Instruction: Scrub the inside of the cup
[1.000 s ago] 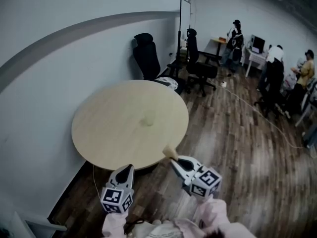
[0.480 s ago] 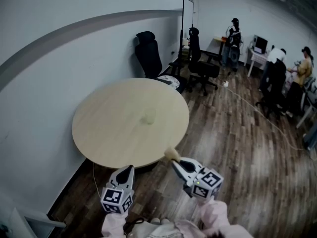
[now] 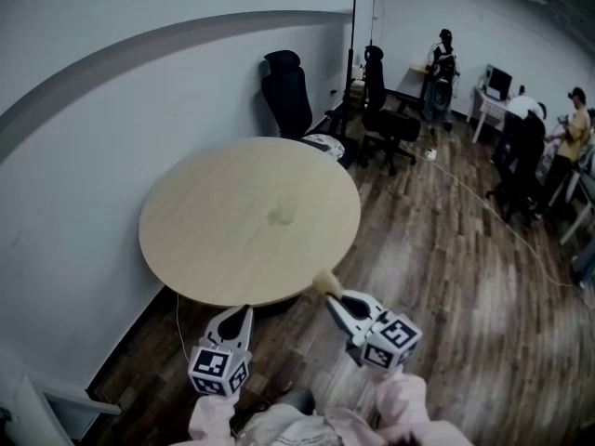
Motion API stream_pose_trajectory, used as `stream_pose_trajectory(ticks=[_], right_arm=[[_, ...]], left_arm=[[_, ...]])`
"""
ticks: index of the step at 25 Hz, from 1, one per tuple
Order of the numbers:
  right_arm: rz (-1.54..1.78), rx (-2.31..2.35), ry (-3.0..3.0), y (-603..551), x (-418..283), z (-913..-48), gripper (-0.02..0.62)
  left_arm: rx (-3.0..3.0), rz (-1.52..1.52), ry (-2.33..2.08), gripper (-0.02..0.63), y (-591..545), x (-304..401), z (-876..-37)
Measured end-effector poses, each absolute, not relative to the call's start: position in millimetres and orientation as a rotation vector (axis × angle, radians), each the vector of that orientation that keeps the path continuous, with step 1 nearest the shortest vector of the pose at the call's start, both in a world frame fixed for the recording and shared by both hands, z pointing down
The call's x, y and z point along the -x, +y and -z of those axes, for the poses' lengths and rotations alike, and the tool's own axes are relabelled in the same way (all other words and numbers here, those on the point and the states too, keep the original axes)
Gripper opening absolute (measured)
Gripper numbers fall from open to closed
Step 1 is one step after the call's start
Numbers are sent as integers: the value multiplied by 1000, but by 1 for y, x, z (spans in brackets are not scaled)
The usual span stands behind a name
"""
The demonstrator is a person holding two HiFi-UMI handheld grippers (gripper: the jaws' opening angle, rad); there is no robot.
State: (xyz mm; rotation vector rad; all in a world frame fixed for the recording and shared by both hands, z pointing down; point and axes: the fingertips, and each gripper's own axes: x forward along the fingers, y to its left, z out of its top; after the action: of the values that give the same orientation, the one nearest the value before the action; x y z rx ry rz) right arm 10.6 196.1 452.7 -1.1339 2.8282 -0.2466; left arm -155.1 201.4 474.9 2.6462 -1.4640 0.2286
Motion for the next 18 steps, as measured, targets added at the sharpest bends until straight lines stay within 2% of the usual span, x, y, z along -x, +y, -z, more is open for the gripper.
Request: stream_pose_trajectory(ticks=[18], right_arm=[[261, 1187, 2833, 85, -6, -463, 26]], left_arm=[[-2653, -209, -1423, -6, 88, 158, -482]])
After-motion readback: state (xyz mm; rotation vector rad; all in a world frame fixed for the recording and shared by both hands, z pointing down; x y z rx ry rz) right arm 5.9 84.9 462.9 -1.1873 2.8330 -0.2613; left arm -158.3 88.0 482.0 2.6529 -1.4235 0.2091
